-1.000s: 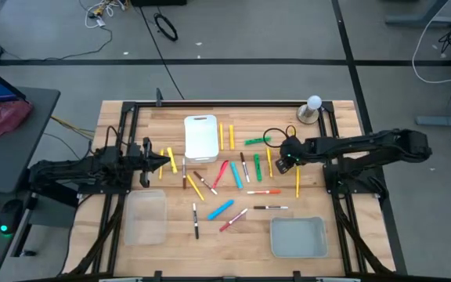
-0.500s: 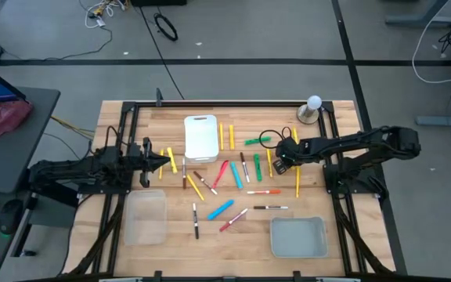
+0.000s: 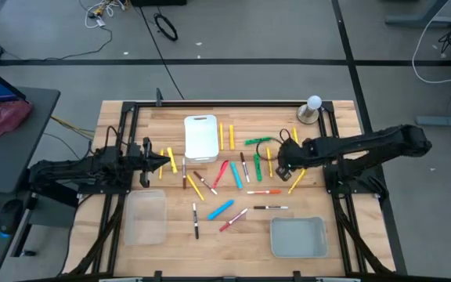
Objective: Pick & Place Markers
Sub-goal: Put the yellow highlighter pen into the gray bin
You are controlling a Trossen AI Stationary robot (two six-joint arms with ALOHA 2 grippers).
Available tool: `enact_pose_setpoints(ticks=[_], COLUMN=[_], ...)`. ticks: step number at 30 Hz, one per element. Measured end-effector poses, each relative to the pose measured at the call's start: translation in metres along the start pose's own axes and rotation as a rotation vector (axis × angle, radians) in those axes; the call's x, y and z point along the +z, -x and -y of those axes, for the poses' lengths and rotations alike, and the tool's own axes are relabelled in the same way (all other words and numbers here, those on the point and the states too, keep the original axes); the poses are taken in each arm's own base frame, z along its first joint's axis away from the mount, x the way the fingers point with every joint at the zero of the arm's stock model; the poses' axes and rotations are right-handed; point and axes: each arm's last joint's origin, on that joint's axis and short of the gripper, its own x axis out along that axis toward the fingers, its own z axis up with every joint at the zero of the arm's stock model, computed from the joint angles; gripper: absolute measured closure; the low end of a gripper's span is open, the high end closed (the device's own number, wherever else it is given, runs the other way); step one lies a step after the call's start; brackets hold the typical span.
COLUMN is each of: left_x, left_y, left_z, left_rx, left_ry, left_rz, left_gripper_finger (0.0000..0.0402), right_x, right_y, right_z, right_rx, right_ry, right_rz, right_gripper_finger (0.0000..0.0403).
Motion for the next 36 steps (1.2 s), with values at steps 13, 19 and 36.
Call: enact_pose_setpoints(ticks=[13,19,36], left_x=[0.000,0.000,0.000], left_y=[0.000,0.000,0.000], left_z=[0.000,0.000,0.000], left_rx=[0.000,0.000,0.000], left_ry=[0.000,0.000,0.000], left_rz=[-0.001,0.000,0.000], left_gripper_finger=[0.0385,0.0385,0.0385], right_x=[-0.080,-0.134,-0.128], right_y=[0.094,0.082,-0.001], right_z=[-0.097,-0.127,-0.161], right_rx=[0.555,0.494,0.262], right_ry=[0.226,0.365,0.653], right_rz=[-0.172,-0.277,-0.324], right_gripper_finger=[0.0357,0.0357,0.0352])
